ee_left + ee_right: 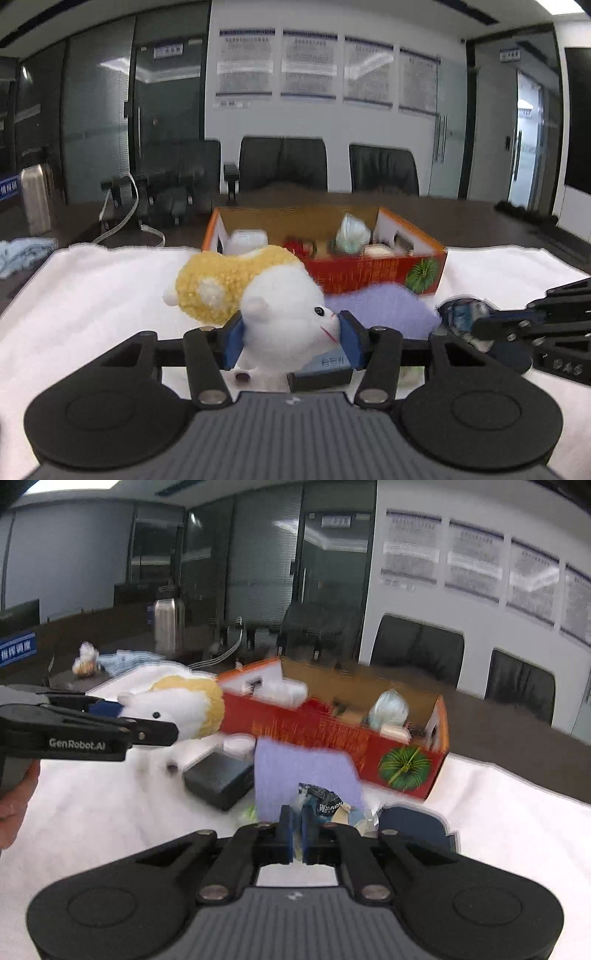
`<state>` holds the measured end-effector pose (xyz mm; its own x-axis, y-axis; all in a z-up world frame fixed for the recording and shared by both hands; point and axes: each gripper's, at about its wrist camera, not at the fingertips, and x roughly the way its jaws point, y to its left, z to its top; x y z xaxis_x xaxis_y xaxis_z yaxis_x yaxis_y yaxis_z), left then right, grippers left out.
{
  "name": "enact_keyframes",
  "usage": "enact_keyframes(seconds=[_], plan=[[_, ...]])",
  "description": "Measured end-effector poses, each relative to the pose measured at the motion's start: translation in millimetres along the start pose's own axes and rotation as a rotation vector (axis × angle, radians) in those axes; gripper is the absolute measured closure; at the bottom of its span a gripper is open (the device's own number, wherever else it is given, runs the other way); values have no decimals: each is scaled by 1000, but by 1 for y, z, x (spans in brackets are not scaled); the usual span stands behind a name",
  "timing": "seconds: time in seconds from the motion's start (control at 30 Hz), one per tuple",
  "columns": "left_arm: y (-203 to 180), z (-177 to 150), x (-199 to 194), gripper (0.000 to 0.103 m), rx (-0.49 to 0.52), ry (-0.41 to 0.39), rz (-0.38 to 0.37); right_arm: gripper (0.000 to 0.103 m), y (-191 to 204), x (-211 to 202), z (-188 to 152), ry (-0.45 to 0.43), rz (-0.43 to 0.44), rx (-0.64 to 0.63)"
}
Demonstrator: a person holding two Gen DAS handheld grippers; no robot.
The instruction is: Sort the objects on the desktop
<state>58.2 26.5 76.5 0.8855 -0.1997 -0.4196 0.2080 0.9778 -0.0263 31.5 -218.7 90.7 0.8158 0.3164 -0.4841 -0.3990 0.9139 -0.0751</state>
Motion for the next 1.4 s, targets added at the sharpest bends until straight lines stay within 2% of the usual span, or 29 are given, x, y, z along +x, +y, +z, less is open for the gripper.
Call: enact_keyframes(seconds=[0.17, 0.33, 0.43, 0.53, 0.7, 0.8, 0.9, 0.93, 0.97, 1.03, 1.13, 1.23, 1.3, 1.37, 1.4], plan=[[7, 45, 2, 49, -17, -15, -42, 100, -23, -21, 43, -99, -8, -4], [12, 104, 54, 49, -91, 11, -82, 100, -61, 17, 98, -98, 80, 108], [3, 131, 107, 49, -77, 41, -75, 100, -80, 62, 121, -40, 113, 187], [-6, 140, 162, 48, -67, 86, -45, 100, -94, 115, 131, 53, 135, 255], [-8, 134, 239, 48, -110, 166, -48, 100, -94, 194, 124, 203, 93, 236], [-6, 130, 272, 44, -107, 214, -108, 100, -94, 229, 123, 264, 84, 249], [-4, 122, 287, 41, -91, 219, -98, 97, -100, 257, 121, 303, 83, 321], [-3, 121, 290, 35, -88, 236, -99, 91, -106, 264, 119, 315, 82, 367], [0, 119, 291, 31, -86, 251, -108, 78, -111, 270, 119, 329, 78, 405], [4, 119, 285, 19, -71, 234, -116, 58, -117, 276, 117, 345, 75, 442], [11, 122, 272, 17, -30, 218, -82, 58, -118, 271, 120, 334, 76, 438], [28, 131, 263, 16, -74, 254, -12, 57, -121, 258, 133, 316, 80, 447], [38, 136, 252, 16, -119, 293, 39, 53, -122, 244, 144, 311, 61, 441], [46, 139, 242, 15, -132, 316, 61, 44, -125, 231, 151, 323, 29, 428], [48, 140, 233, 14, -130, 322, 73, 44, -126, 223, 153, 322, 14, 425]])
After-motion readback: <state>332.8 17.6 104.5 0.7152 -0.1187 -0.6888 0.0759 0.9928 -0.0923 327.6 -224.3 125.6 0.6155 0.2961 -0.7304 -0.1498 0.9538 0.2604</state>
